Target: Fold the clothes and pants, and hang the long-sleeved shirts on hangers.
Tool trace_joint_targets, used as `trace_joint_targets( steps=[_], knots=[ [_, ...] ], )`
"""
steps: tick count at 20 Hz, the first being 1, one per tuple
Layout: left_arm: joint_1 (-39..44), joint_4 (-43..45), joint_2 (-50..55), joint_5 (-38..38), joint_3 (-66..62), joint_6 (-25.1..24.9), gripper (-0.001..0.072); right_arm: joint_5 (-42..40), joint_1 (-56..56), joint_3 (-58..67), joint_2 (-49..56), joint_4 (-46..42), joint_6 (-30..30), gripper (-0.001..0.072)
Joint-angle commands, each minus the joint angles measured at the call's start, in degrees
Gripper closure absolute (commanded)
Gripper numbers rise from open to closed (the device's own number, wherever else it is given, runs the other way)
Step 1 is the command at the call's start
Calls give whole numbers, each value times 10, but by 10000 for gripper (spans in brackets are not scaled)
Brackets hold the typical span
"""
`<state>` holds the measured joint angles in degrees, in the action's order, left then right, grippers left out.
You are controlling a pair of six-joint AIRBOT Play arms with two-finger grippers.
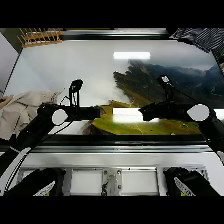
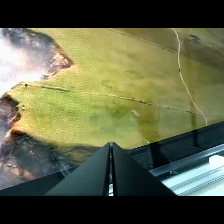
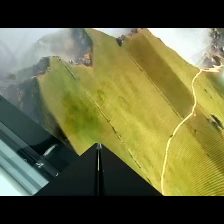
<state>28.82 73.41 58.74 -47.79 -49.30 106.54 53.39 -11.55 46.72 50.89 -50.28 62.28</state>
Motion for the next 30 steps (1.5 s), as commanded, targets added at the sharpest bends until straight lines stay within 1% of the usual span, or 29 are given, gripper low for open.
trace_joint_targets(
  steps=[1, 11, 15, 16, 17, 19, 21, 22, 24, 25, 28, 30],
  knots=[
    [0, 0, 0, 0, 0, 0, 703, 0, 0, 0, 0, 0, 0, 686],
    [0, 0, 0, 0, 0, 0, 703, 0, 0, 0, 0, 0, 0, 686],
    [0, 9, 0, 34, 0, -3, 702, 0, 0, 0, 0, 0, 0, 686],
    [-4, 29, 0, 44, -1, -16, 475, 0, 0, 0, 0, 0, 0, 686],
    [-15, 57, 0, 44, -6, -21, -1, 0, 0, 0, 0, 0, 0, 686],
    [-64, 145, 3, 21, -31, -20, 1, 0, 0, 0, 0, 0, 0, 686],
    [-138, 245, 22, -11, -71, -28, 1, 0, 0, 0, 0, 0, 0, 686],
    [-177, 281, 43, -27, -93, -52, 1, 0, 0, 0, 0, 0, 0, 686],
    [-244, 296, 96, -43, -134, -112, 1, 0, 0, 0, 0, 0, 0, 686],
    [-274, 296, 125, -42, -149, -126, 1, 0, 0, 0, 0, 0, 0, 686],
    [-327, 307, 216, -43, -186, -128, 1, 0, 0, 0, 0, 0, 0, 686],
    [-348, 306, 269, -43, -203, -129, 2, 0, 0, 0, 0, 0, 0, 686]
  ],
)
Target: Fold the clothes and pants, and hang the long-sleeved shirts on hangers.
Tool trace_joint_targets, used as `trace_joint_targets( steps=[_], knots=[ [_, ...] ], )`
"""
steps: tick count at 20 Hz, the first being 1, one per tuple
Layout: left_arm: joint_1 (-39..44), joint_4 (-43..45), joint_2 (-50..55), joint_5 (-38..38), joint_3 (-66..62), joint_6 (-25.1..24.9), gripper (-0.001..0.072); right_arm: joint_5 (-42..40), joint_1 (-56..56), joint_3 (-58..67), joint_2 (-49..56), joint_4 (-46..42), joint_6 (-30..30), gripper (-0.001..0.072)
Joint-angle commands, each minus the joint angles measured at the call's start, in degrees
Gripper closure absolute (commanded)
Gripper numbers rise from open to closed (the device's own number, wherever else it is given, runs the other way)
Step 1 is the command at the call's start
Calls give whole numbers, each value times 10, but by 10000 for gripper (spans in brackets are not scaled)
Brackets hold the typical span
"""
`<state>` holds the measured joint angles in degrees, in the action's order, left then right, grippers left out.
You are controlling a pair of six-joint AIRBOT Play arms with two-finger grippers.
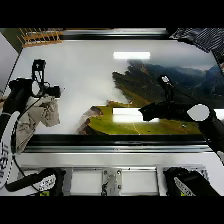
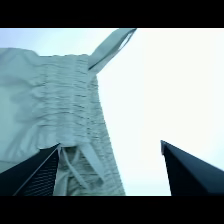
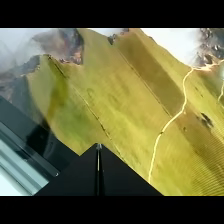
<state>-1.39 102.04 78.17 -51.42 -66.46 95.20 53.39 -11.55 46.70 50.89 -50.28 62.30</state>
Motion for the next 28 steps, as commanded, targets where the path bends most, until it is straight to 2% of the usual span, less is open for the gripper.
trace_joint_targets(
  steps=[1, 9, 10, 12, 13, 17, 20, 22, 24, 25, 28],
  knots=[
    [-53, 20, 99, -7, -41, -16, 1, 0, 0, 0, 0, 0, 0, 686],
    [-51, 35, 215, -71, -134, -18, 5, 0, 0, 0, 0, 0, 0, 686],
    [-51, 34, 219, -81, -138, -17, 144, 0, 0, 0, 0, 0, 0, 686],
    [-50, 33, 219, -104, -140, -17, 563, 0, 0, 0, 0, 0, 0, 686],
    [-50, 31, 216, -116, -140, -17, 704, 0, 0, 0, 0, 0, 0, 686],
    [-20, -25, 143, -118, -140, -18, 704, 0, 0, 0, 0, 10, 0, 686],
    [52, -125, 71, -112, -140, -18, 704, -6, 0, 0, 0, 108, 0, 686],
    [120, -174, 37, -92, -140, -17, 704, -11, 1, 0, -1, 139, -14, 685],
    [206, -203, 20, -37, -140, -9, 703, -9, 16, 4, -4, 115, -116, 686],
    [254, -213, 19, -3, -140, 9, 703, -9, 33, 5, -9, 97, -135, 692],
    [369, -211, 43, 103, -143, 51, 704, -26, 123, 7, -30, 12, -135, 691]
  ],
)
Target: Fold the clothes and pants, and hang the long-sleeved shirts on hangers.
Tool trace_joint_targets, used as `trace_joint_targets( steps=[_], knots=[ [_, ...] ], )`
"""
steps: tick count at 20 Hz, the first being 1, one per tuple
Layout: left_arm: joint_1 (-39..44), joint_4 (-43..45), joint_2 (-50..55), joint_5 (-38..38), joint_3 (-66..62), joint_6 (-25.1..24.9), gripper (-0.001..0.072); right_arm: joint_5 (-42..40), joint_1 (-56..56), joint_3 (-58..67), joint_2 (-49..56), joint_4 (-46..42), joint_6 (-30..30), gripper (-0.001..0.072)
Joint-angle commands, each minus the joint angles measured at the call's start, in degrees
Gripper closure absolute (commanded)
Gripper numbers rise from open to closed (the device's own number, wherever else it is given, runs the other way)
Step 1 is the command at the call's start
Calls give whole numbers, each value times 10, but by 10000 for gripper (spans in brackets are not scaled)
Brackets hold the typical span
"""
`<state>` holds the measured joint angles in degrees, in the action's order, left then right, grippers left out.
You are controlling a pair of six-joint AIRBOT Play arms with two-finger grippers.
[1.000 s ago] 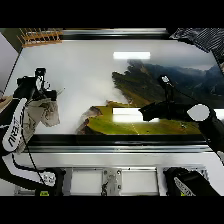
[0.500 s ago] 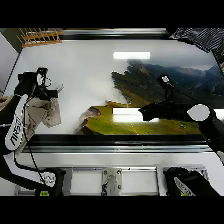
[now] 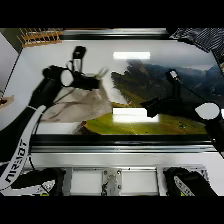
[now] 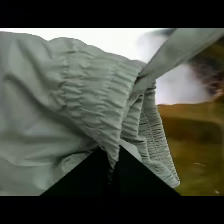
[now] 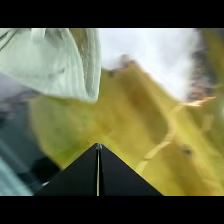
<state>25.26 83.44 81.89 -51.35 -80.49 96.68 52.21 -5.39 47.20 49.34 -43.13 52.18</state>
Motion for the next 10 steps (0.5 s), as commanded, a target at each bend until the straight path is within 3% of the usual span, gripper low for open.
trace_joint_targets(
  steps=[1, 4, 5, 6, 7, 8, 10],
  knots=[
    [130, -25, 26, 129, -17, 48, 704, -23, 98, 2, -21, -81, -33, 692],
    [165, -25, 102, 128, -107, 63, 703, -51, 218, 2, -33, -96, -33, 692],
    [166, -24, 127, 116, -143, 63, 619, -57, 254, 2, -32, -96, -33, 692],
    [159, -25, 145, 98, -176, 63, 263, -57, 288, 2, -32, -96, -30, 690],
    [146, -24, 155, 74, -202, 71, 57, -57, 315, 1, -32, -96, -17, 687],
    [126, -24, 159, 40, -221, 73, 101, -57, 338, 1, -32, -96, 6, 685],
    [63, -24, 151, -30, -228, 73, 100, -51, 363, 1, -31, -96, 50, 683]
  ],
)
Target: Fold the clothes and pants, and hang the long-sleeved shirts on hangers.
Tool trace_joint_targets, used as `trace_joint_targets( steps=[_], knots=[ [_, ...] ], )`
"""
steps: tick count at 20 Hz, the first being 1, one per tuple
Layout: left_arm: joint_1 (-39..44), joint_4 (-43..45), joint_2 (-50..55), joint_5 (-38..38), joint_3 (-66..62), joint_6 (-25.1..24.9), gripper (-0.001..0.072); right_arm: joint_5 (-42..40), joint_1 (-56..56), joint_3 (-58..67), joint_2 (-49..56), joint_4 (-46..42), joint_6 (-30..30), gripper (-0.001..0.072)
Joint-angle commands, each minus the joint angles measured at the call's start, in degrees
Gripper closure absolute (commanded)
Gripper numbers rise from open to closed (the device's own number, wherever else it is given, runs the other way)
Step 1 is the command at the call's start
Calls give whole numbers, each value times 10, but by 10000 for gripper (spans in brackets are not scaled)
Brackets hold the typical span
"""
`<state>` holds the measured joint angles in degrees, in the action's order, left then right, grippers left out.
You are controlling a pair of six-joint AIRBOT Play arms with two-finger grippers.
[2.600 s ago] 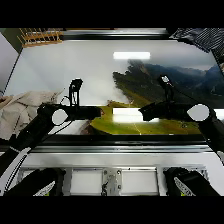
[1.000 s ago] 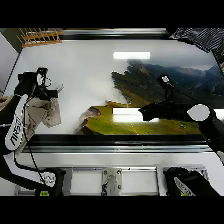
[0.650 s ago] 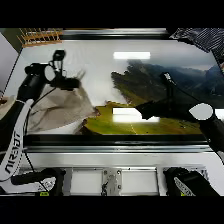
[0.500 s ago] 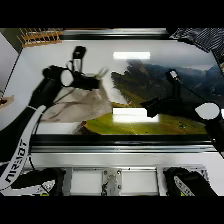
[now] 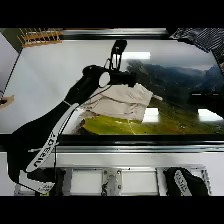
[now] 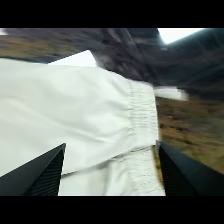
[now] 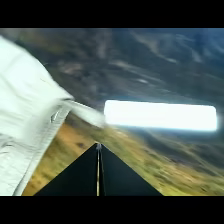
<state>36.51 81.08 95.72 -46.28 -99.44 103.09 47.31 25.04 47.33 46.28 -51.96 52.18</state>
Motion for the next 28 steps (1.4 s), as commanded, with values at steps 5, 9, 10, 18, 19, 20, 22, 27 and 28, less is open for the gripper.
trace_joint_targets(
  steps=[5, 9, 10, 18, 19, 20, 22, 27, 28],
  knots=[
    [-237, -1, -82, -148, 126, 6, 101, 54, 50, -1, 4, -3, 55, 680],
    [-381, -3, -138, -129, 305, 2, 101, 91, 16, -19, 21, 11, 56, 204],
    [-413, -13, -136, -120, 334, -2, 101, 98, 4, -27, 30, 17, 56, 206],
    [-486, -211, -31, -36, 352, -155, 97, 83, -127, -63, 148, 21, 114, 206],
    [-479, -211, -14, -41, 336, -159, 93, 77, -137, -63, 165, 21, 120, 205],
    [-473, -212, -1, -47, 319, -163, 93, 71, -150, -63, 184, 21, 128, 205],
    [-459, -211, 18, -54, 289, -164, 93, 62, -174, -63, 218, 23, 139, 205],
    [-426, -206, 52, -92, 249, -189, 93, 2, -239, -63, 294, 64, 143, 204],
    [-423, -207, 57, -96, 248, -189, 93, -12, -246, -63, 304, 78, 143, 204]
  ],
)
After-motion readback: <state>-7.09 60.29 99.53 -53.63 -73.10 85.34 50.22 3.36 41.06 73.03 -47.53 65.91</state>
